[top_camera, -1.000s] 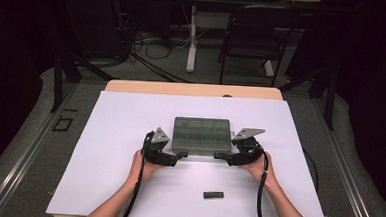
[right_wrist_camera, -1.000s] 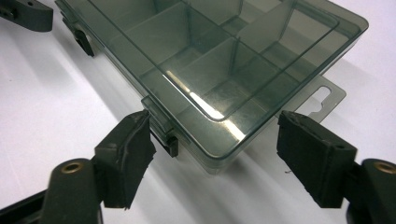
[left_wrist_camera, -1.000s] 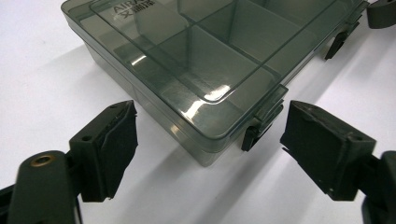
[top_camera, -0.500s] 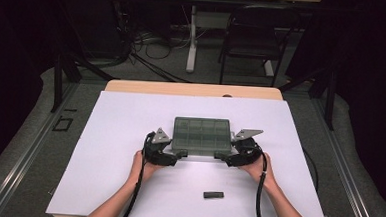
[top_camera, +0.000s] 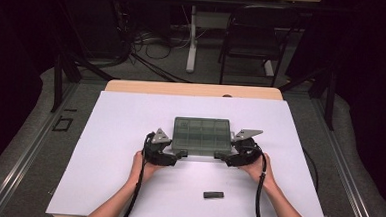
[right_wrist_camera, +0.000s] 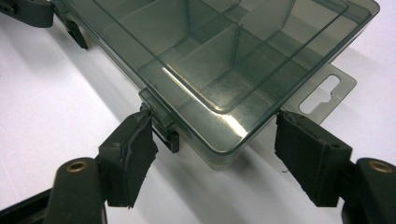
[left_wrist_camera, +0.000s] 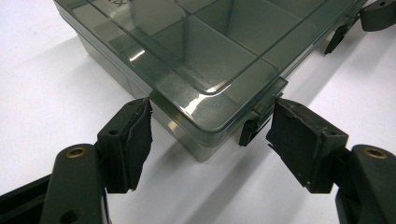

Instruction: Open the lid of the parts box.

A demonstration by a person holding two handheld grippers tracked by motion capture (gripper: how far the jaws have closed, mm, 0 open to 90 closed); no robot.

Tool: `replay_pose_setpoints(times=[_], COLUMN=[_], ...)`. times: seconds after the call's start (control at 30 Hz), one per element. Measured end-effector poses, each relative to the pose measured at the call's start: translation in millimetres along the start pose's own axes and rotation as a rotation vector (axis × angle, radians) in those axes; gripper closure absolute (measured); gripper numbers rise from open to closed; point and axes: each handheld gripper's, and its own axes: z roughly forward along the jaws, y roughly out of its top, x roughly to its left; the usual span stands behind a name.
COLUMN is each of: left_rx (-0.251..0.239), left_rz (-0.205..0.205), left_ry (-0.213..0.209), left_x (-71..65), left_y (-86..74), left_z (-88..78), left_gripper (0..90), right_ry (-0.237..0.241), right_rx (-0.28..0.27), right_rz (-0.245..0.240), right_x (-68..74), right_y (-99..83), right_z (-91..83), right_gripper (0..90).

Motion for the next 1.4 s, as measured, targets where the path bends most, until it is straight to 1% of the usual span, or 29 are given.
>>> replay_pose_setpoints(times=[0.03,0.2,0.4,0.8,0.83,0.87,0.97,1.07,1.2,1.4], left_rx=[-0.001,-0.001,-0.001,-0.003,0.004,0.007,0.013,0.010,0.011,0.010], left_rz=[-0.001,-0.003,-0.004,-0.008,-0.007,-0.011,0.002,-0.006,0.000,-0.006], left_ry=[-0.001,0.000,0.001,0.004,0.001,-0.011,0.001,-0.004,0.005,0.007], left_x=[0.0,-0.3,-0.4,-0.8,-0.8,-1.1,-3.3,-2.4,-3.3,-4.2], left_y=[-0.1,-0.4,-0.4,-0.7,-0.7,-1.1,-1.1,-1.2,-0.7,-0.9], left_z=[0.0,-0.2,-0.2,0.4,0.7,1.6,2.8,2.3,1.8,1.7], left_gripper=[29.7,30.0,30.1,30.0,30.0,30.2,30.3,30.5,28.9,28.9], right_ry=[0.001,0.002,-0.003,-0.005,-0.006,-0.007,-0.009,-0.008,-0.004,-0.004], right_rx=[0.003,0.001,0.002,0.002,0.003,0.004,0.006,0.005,0.003,0.002], right_rz=[0.007,0.008,-0.001,-0.001,-0.003,-0.002,-0.001,-0.001,-0.002,-0.003], right_x=[0.3,0.1,0.4,0.7,0.7,0.9,1.2,1.1,0.5,0.5], right_y=[-0.1,-0.5,-0.4,-0.3,-0.2,-0.2,0.0,-0.1,-0.3,-0.3], right_z=[-0.4,-0.7,-0.5,-0.2,-0.1,-0.1,-0.2,-0.2,-0.1,-0.1], right_gripper=[28.0,28.3,28.4,28.2,28.2,28.2,28.2,28.3,28.3,28.3])
